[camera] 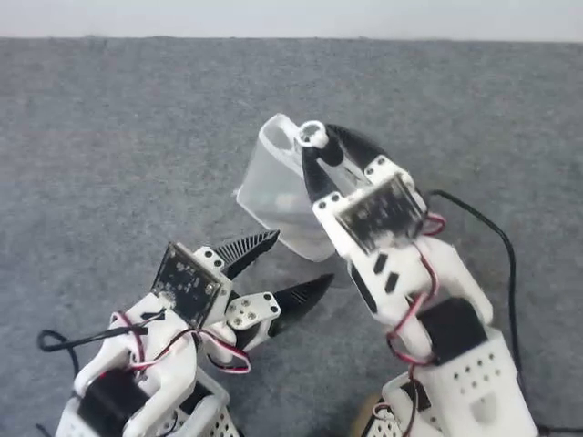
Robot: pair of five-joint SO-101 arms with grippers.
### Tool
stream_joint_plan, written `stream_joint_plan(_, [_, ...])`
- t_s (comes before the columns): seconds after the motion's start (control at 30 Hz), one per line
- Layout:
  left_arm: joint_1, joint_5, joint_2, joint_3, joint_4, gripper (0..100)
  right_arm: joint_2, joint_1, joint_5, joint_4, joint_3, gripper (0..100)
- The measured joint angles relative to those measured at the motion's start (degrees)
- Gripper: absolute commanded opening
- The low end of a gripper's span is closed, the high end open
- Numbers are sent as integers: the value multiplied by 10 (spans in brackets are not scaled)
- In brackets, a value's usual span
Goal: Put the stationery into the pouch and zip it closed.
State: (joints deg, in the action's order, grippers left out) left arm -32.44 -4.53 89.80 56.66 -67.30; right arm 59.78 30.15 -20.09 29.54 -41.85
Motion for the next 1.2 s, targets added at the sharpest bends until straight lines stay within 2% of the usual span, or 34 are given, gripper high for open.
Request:
stream_joint_plan(0.2, [3, 0, 1, 7, 0, 280, -71, -1, 0, 13, 65, 7])
stream_joint_plan(0.4, [99, 0, 1, 7, 8, 280, -76, 31, 0, 91, 128, 7])
stream_joint_plan(0.53, [128, 0, 1, 7, 12, 280, -79, 40, -1, 116, 171, 7])
stream_joint_plan(0.63, [123, 0, 1, 6, 5, 282, -106, 41, -11, 119, 193, 7])
stream_joint_plan(0.87, [51, 0, 2, -56, -76, 284, -166, 45, -17, 120, 210, 7])
stream_joint_plan(1.2, [37, 0, 2, -64, -79, 284, -179, 45, -17, 120, 240, 7])
